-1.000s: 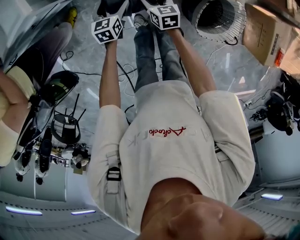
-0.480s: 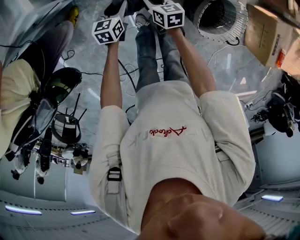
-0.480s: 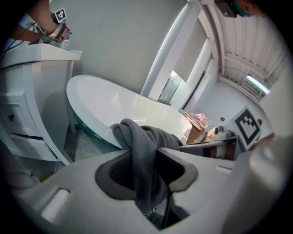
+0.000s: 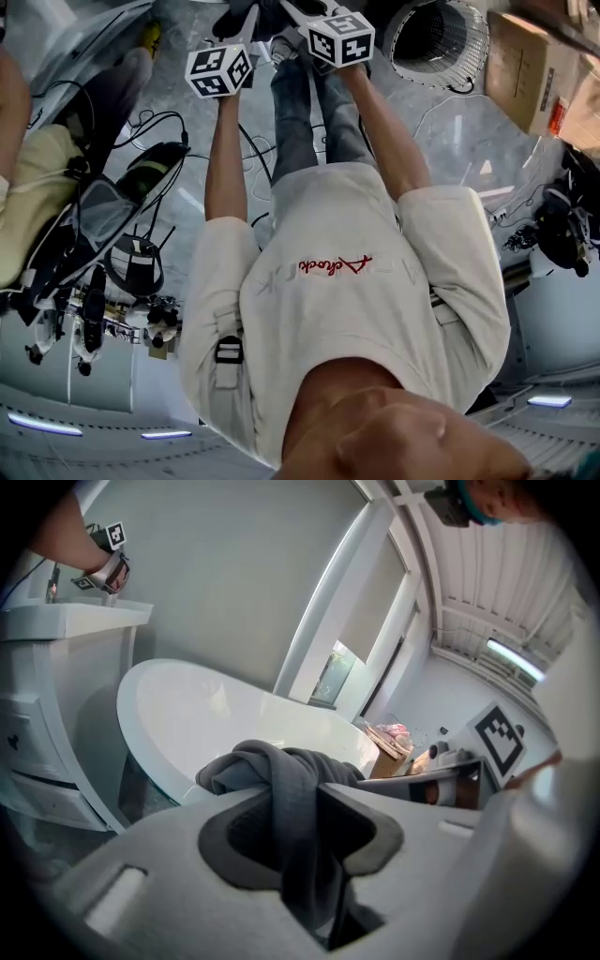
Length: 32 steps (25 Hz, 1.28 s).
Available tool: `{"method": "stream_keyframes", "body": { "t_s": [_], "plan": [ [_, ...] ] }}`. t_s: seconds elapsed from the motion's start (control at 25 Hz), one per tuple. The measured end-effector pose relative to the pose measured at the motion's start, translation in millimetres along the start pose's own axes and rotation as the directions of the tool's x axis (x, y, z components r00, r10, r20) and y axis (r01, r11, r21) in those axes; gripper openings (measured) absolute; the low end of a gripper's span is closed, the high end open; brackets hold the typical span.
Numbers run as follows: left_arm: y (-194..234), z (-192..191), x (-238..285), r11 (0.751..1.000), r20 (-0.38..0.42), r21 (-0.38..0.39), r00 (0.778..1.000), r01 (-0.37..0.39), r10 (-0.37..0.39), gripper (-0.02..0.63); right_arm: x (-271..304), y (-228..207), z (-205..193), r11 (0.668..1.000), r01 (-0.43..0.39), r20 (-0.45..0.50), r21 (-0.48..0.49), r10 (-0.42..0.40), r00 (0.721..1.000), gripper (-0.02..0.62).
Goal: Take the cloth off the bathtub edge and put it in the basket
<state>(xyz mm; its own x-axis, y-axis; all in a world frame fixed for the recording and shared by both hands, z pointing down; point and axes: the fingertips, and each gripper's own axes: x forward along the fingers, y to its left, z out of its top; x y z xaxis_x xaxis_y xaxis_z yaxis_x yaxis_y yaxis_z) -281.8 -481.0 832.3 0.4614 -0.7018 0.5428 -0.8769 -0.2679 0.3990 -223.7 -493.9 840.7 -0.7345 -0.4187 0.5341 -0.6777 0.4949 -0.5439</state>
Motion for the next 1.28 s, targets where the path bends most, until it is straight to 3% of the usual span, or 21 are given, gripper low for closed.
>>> {"method": "stream_keyframes", "body": {
  "t_s": [0.44,0.76,1.0,1.28],
  "plan": [
    [-37,100,-31,0.996,0.175,0.093,0.984,0.003,-0.02,0.115,-44,41,97,0.994,-0.004,0.174,-0.111,0.023,0.984,0.049],
    [-72,187,-52,0.984,0.296,0.176,0.954,0.0,-0.053,0.117,-86,67,181,0.978,0.022,0.296,-0.207,0.042,0.954,0.049],
    [-101,253,-68,0.97,0.39,0.244,0.916,-0.002,-0.096,0.117,-120,87,246,0.954,0.056,0.385,-0.294,0.065,0.92,0.048],
    [-116,313,-95,0.956,0.447,0.292,0.885,-0.009,-0.129,0.117,-142,120,301,0.937,0.077,0.445,-0.341,0.088,0.891,0.048]
  ]
}}
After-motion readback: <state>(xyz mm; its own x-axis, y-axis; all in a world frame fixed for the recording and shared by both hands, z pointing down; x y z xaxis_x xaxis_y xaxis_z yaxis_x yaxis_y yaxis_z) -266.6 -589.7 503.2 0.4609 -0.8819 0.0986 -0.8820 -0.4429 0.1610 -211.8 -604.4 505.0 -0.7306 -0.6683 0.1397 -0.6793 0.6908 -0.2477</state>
